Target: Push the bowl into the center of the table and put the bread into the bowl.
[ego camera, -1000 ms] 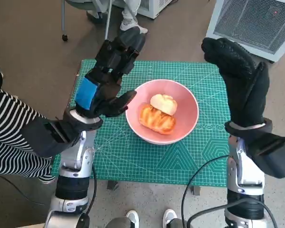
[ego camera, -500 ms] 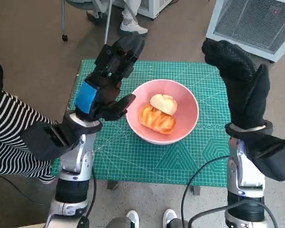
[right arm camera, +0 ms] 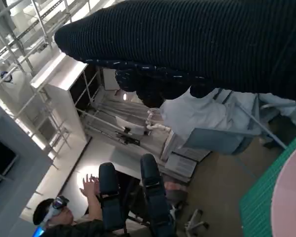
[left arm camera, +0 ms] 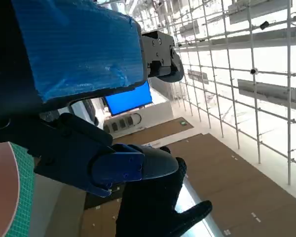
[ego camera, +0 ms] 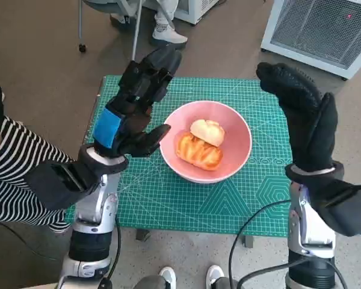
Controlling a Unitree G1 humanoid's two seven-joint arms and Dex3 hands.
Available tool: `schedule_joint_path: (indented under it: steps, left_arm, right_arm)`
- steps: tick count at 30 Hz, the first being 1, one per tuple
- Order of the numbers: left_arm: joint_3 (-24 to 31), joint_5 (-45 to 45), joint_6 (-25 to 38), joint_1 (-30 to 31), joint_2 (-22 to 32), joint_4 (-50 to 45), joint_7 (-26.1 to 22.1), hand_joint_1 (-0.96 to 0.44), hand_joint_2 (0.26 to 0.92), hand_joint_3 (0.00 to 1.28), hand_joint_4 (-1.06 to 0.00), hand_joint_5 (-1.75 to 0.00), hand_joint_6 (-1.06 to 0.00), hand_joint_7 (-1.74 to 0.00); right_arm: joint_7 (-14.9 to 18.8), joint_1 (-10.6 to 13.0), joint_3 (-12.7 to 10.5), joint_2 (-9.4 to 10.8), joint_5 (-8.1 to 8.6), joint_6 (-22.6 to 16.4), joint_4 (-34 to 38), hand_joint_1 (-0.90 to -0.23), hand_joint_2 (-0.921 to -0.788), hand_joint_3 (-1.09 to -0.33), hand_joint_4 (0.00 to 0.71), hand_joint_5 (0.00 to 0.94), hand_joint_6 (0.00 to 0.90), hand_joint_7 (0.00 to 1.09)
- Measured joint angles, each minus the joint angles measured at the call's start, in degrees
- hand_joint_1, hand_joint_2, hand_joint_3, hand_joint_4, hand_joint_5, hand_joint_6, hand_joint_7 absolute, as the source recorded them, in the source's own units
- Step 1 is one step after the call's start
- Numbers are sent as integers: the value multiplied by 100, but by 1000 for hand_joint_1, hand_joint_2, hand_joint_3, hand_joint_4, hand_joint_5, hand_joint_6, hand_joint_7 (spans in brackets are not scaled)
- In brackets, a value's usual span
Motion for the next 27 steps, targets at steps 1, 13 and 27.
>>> schedule_joint_path:
  steps: [1, 13, 27]
  left_arm:
    - [-1, 0, -11, 21, -1, 0, 0, -652, 921, 396, -108, -39, 1, -484]
    - [-48, -1, -100, 182, -63, 0, 2, -657, 921, 393, -103, -37, 1, -472]
    - [-121, 11, -235, 340, -162, 0, 0, -656, 921, 385, -91, -32, 1, -434]
  right_arm:
    - [0, 11, 1, 0, -2, 3, -2, -821, -921, -708, 247, 6, 86, 553]
    - [2, 115, 16, 0, -4, -3, -38, -822, -921, -704, 236, 0, 82, 550]
    - [77, 241, 14, 0, 17, -181, -17, -827, -921, -699, 238, 1, 85, 549]
